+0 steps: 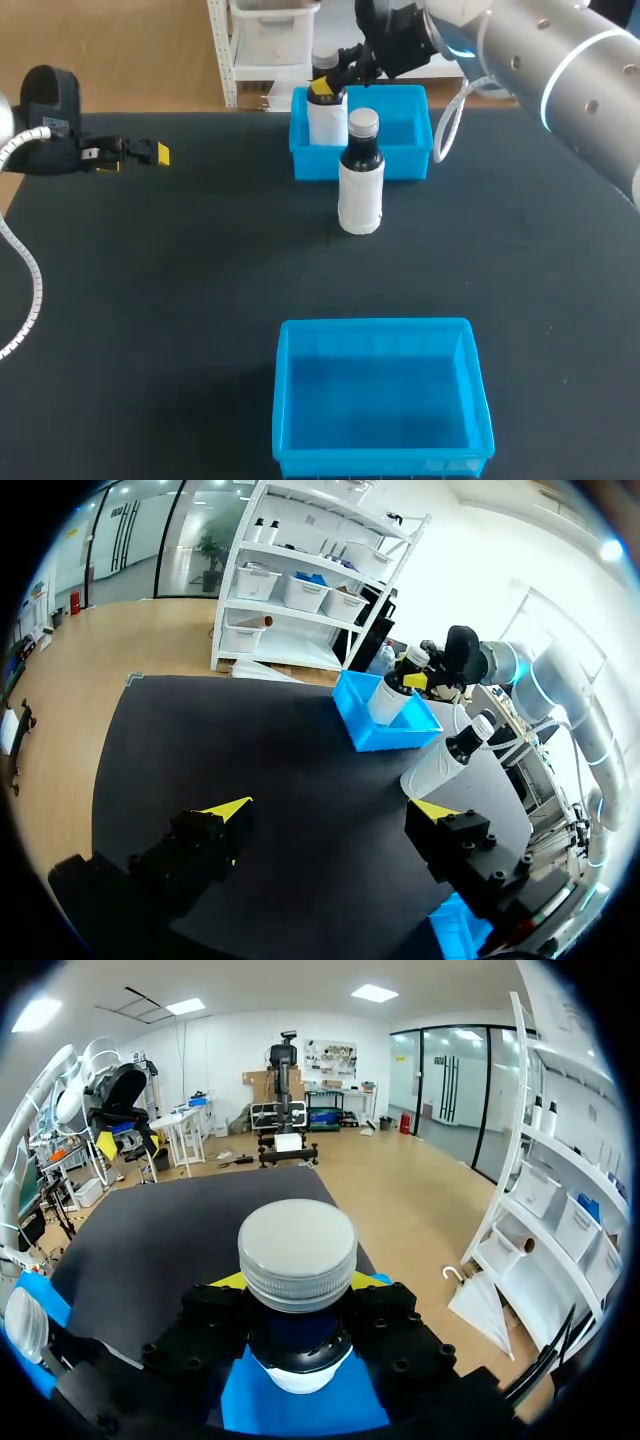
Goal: Pick up the bottle, and place it in the far bin if it is heavy, or in the near bin if it is light.
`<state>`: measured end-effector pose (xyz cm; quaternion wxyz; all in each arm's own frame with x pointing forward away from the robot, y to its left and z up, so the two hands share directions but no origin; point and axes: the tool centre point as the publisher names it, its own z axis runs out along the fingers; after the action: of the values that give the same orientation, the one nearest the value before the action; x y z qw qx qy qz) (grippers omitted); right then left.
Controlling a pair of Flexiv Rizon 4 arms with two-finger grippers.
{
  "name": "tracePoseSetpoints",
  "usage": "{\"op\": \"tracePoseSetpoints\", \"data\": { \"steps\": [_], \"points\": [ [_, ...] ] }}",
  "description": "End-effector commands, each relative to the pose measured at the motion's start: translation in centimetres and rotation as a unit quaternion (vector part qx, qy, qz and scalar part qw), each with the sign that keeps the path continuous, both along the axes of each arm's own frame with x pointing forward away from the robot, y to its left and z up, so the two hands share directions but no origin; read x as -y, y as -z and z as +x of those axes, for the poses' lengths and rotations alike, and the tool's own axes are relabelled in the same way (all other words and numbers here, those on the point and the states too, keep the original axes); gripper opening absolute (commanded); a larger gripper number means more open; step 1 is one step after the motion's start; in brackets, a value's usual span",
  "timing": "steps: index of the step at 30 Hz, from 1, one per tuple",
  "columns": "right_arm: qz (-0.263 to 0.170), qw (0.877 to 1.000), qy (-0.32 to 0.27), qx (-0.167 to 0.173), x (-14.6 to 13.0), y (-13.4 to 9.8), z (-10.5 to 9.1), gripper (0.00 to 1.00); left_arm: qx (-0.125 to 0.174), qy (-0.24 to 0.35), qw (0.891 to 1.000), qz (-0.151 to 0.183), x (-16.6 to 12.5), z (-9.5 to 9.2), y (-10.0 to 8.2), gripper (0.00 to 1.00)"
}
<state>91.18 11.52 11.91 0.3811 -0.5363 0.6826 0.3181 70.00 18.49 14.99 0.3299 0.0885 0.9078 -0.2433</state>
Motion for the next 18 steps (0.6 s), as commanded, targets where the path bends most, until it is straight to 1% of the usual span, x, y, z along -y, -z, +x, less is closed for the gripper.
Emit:
{"op": "tracePoseSetpoints", "data": {
  "steps": [1,2,3,12,16,18],
  "points": [
    [0.016,0.988,-0.132,-0.077,-0.4,0.1,1.1,0.27,0.0,0.0,1.0,0.0,0.0,0.0,0.0,1.0],
    [0.014,0.988,-0.133,-0.078,-0.4,0.1,1.1,0.44,0.0,0.0,1.0,0.0,0.0,0.0,0.0,1.0],
    [0.013,0.988,-0.133,-0.079,-0.3,0.0,1.1,1.0,0.0,0.0,1.0,0.0,0.0,0.0,0.0,1.0],
    [0.002,0.989,-0.126,-0.077,1.3,-0.7,0.8,1.0,0.0,0.0,1.0,0.0,0.0,0.0,0.0,1.0],
    [-0.004,0.991,-0.115,-0.074,3.0,-1.1,0.5,1.0,0.0,0.0,1.0,0.0,0.0,0.0,0.0,1.0],
    [-0.01,0.992,-0.105,-0.07,4.3,-1.5,0.2,1.0,0.0,0.0,1.0,0.0,0.0,0.0,0.0,1.0]
  ]
}}
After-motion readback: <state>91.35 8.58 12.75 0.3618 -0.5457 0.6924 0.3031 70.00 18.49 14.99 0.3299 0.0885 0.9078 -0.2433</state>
